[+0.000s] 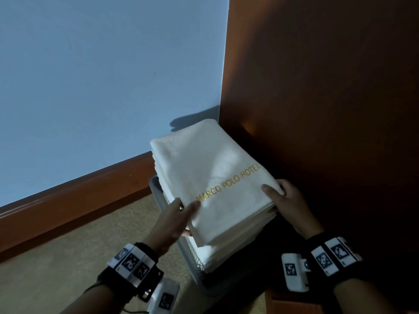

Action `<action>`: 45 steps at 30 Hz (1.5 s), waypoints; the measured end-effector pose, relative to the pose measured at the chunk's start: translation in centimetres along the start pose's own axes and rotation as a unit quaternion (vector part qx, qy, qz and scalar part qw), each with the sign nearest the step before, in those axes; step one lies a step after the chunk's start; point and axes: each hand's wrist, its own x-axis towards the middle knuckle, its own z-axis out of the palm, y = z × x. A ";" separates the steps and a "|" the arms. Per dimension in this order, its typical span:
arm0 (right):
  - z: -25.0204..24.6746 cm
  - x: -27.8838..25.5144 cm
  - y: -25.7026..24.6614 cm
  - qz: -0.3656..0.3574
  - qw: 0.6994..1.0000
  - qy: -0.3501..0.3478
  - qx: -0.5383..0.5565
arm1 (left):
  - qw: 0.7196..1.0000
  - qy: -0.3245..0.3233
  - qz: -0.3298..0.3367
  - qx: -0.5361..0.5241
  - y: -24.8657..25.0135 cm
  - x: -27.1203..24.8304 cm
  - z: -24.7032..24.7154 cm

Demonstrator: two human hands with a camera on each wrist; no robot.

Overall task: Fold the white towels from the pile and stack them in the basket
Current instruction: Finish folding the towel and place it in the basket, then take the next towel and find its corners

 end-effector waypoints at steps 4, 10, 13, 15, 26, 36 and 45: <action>-0.2 0.1 0.2 -0.066 0.996 0.047 -0.028 | 0.996 -0.038 0.018 -0.074 1.2 -0.7 -0.5; 0.4 -0.8 1.0 -0.057 0.983 0.048 -0.167 | 0.997 -0.063 -0.043 0.009 -0.4 -1.3 -1.0; 0.5 -1.8 0.3 -0.170 0.944 0.113 -0.257 | 0.974 0.041 0.080 0.208 -0.5 -0.5 -2.3; 1.5 -3.0 -0.7 -0.287 0.908 0.128 -0.276 | 0.923 0.146 0.213 0.285 0.0 0.0 -2.8; 9.5 -5.0 2.1 -0.307 0.812 -0.020 -0.495 | 0.824 0.099 0.249 0.500 1.5 8.8 -6.0; 12.2 -11.2 -0.5 -0.310 0.861 -0.039 -0.402 | 0.882 0.158 0.198 0.397 -4.2 -1.6 -12.5; 23.4 -23.4 -1.6 -0.412 0.852 -0.084 -0.313 | 0.916 0.260 0.113 0.282 -16.4 -22.3 -25.4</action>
